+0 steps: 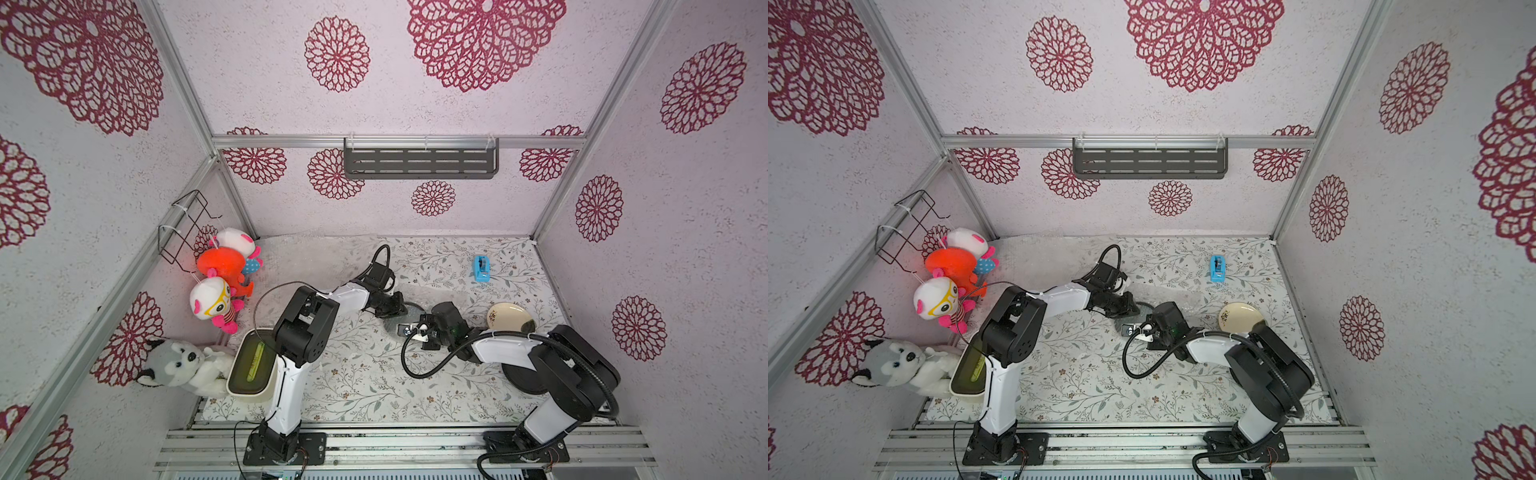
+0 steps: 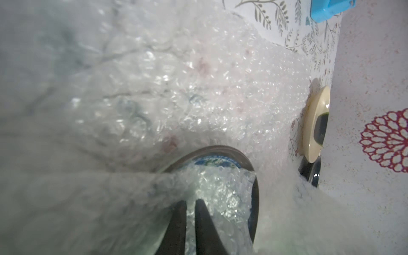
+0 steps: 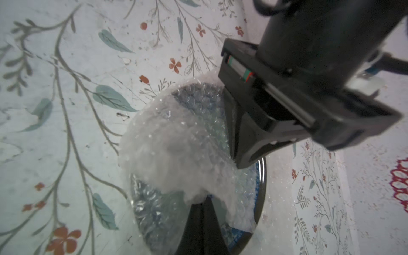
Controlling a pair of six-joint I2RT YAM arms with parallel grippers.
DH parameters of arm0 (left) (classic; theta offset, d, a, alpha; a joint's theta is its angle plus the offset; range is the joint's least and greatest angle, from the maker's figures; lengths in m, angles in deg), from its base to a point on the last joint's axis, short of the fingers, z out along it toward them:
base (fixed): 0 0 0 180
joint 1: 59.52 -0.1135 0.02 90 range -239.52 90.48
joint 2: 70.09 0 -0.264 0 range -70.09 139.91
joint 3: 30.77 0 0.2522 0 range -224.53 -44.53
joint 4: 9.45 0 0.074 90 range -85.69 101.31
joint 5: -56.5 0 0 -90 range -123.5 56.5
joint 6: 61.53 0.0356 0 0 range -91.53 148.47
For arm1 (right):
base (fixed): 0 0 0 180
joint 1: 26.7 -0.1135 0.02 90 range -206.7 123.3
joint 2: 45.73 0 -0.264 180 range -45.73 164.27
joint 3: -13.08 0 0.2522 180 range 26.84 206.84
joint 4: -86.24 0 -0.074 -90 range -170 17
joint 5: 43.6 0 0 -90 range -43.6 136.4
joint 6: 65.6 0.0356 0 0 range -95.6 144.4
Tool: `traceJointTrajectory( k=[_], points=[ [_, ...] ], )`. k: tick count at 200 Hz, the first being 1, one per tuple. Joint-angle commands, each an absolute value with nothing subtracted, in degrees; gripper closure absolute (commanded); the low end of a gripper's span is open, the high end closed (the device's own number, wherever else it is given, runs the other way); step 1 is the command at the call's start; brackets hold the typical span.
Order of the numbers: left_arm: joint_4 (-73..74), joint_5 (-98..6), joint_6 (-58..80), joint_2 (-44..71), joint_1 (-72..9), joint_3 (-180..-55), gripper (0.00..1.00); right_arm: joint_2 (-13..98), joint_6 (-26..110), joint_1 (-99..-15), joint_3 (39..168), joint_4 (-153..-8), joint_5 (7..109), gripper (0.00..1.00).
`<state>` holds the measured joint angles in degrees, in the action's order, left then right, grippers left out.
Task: Wrap dinner plates in bubble wrap
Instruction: Wrap the plate in the bubble wrap.
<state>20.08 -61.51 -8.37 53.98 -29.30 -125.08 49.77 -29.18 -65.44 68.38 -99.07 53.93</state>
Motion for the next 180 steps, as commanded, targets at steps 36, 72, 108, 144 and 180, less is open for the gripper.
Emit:
traceJointTrajectory(
  k=[36, 72, 108, 144, 180],
  points=[
    [23.8, -64.8, -0.2, 55.3, -29.8, -120.3, 0.63, 55.6, -38.9, -60.9, 71.1, -102.5, 58.9, 1.0],
    [16.5, -72.1, 0.4, 50.2, -32.8, -116.7, 0.36, 54.2, -31.5, -58.9, 69.8, -106.0, 63.2, 1.0],
    [15.7, -75.9, 3.8, 48.9, -33.5, -116.6, 0.25, 53.9, -29.0, -57.7, 71.5, -103.9, 65.2, 1.0],
    [15.9, -77.6, 7.4, 48.4, -34.2, -116.6, 0.24, 54.0, -27.2, -56.5, 73.1, -102.4, 66.6, 1.0],
    [18.1, -79.7, 13.0, 48.7, -33.2, -118.9, 0.22, 55.0, -25.6, -55.9, 76.6, -98.4, 68.2, 1.0]
  ],
)
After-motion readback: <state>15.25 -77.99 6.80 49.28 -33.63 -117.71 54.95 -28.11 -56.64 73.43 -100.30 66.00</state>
